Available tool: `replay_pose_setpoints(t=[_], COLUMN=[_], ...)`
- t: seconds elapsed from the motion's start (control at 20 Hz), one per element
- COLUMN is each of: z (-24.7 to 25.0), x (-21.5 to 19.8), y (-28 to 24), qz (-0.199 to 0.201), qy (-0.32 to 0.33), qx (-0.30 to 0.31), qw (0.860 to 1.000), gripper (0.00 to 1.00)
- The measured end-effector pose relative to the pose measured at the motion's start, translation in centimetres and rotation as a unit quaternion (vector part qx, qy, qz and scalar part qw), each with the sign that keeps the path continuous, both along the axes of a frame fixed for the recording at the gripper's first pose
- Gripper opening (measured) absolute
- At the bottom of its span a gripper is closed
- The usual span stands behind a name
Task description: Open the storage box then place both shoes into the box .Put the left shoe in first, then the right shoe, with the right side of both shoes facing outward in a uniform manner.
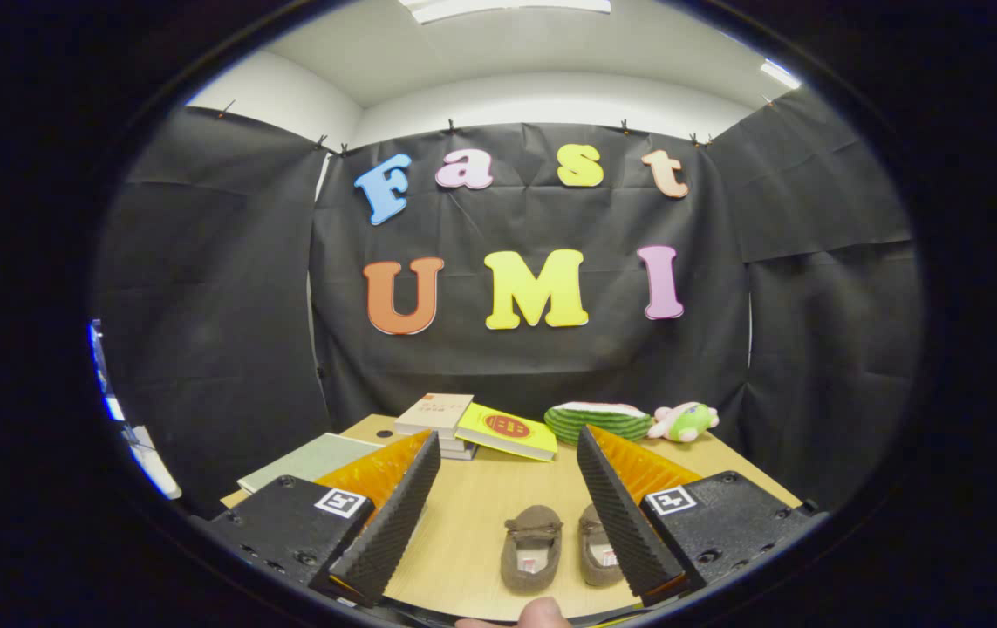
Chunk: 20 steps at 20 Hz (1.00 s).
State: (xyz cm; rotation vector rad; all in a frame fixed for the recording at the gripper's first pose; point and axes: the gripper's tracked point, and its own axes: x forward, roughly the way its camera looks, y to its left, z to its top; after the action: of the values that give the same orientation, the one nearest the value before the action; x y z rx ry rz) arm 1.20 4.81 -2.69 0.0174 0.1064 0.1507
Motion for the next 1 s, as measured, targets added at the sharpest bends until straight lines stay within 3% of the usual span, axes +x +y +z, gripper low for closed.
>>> replay_pose_setpoints(t=[0.35, 0.55, 0.75, 1.0], z=[-1.7, -3.2, -6.4, -10.6], x=[1.0, 1.8, 1.4, 1.3], y=[3.2, 7.0, 11.3, 15.5], qz=[0.072, 0.146, 0.227, 0.298], qy=[0.037, 0.074, 0.149, 0.247], qx=[0.019, 0.020, 0.056, 0.127], qw=[0.997, 0.986, 0.961, 0.913], gripper=[1.00, 1.00, 1.00, 1.00])
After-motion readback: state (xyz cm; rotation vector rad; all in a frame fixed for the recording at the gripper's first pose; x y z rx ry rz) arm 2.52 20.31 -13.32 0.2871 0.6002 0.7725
